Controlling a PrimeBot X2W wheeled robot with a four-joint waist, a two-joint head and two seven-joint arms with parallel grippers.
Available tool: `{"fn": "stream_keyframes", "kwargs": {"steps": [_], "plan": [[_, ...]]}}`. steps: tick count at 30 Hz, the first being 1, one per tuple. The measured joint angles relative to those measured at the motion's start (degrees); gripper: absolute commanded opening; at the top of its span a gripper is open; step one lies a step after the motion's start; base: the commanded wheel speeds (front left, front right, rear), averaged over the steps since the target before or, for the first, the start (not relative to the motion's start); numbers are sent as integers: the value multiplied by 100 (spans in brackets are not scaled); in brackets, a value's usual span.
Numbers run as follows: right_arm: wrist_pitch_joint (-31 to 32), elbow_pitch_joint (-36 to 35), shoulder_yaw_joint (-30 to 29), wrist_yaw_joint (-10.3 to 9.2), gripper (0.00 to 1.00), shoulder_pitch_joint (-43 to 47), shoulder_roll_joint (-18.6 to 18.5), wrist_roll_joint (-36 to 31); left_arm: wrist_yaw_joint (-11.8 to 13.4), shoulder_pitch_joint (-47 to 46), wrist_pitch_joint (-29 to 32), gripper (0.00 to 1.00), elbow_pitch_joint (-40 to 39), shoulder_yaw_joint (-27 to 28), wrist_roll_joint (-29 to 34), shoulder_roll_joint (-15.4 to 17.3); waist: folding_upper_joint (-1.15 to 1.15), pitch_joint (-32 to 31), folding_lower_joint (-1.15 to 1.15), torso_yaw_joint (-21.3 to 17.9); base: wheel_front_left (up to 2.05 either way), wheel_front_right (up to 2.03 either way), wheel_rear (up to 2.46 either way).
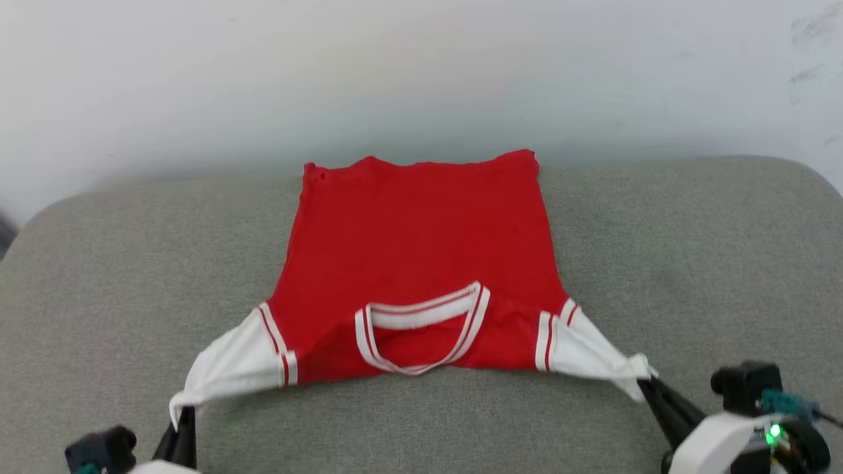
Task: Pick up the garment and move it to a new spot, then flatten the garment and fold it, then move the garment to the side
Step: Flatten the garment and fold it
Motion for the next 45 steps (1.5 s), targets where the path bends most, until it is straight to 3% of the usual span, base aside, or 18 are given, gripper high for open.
{"fn": "stream_keyframes", "kwargs": {"steps": [6, 12, 13, 14, 15, 16, 19, 23, 26, 31, 38, 45], "plan": [[620, -795, -555, 0, 0, 1536, 314, -283, 369, 978, 260, 0, -584, -9, -11, 91, 0, -197, 0, 181, 0, 0, 0], [1367, -1100, -733, 0, 0, 2491, 670, -289, 485, 1292, 330, 0, -804, -85, 30, 90, 0, -188, 1, 336, 0, 0, 0], [1489, -1135, -720, 0, 12, 2559, 715, -266, 500, 1291, 330, 0, -828, -105, 34, 85, 0, -176, 1, 358, 0, 0, 0], [1543, -1185, -725, 0, 46, 2590, 727, -255, 500, 1289, 308, 0, -861, -126, 54, 80, 0, -164, 1, 385, 0, 0, 0], [1562, -1236, -771, 0, 95, 2580, 739, -225, 500, 1279, 301, 0, -890, -148, 93, 74, 0, -150, 1, 417, 0, 0, 0], [1567, -1278, -849, 0, 100, 2557, 754, -191, 498, 1260, 291, 0, -918, -179, 104, 64, 0, -136, 1, 453, 0, 0, 0], [1446, -1355, -1188, 0, 100, 2231, 790, -185, 491, 1125, 255, 0, -1047, -258, 187, 46, 0, -55, 1, 545, 0, 0, 0], [1138, -1111, -1773, 0, 100, 1148, 913, -137, 491, 856, 190, 0, -1268, -339, 300, 5, 0, 163, 2, 651, 0, 0, 0], [960, -530, -2087, 0, 100, 188, 879, -80, 466, 600, 160, 0, -1435, -476, 425, -29, 0, 359, 3, 777, 0, 0, 0], [999, 736, -2285, -1, 100, -1530, 509, 80, 368, 127, 32, 0, -1614, -708, 589, -198, 0, 754, 3, 1065, 0, 0, 0], [2279, 2375, -2290, 0, 100, -3623, -114, 159, 163, -416, -154, 0, -1753, -1046, 734, -445, 0, 1403, 4, 1529, 0, 0, 0], [3554, 3223, -2419, 0, 100, -5229, -399, -315, 10, -817, -280, 0, -1902, -1262, 804, -617, 0, 2059, 4, 2005, 0, 0, 0]]}}
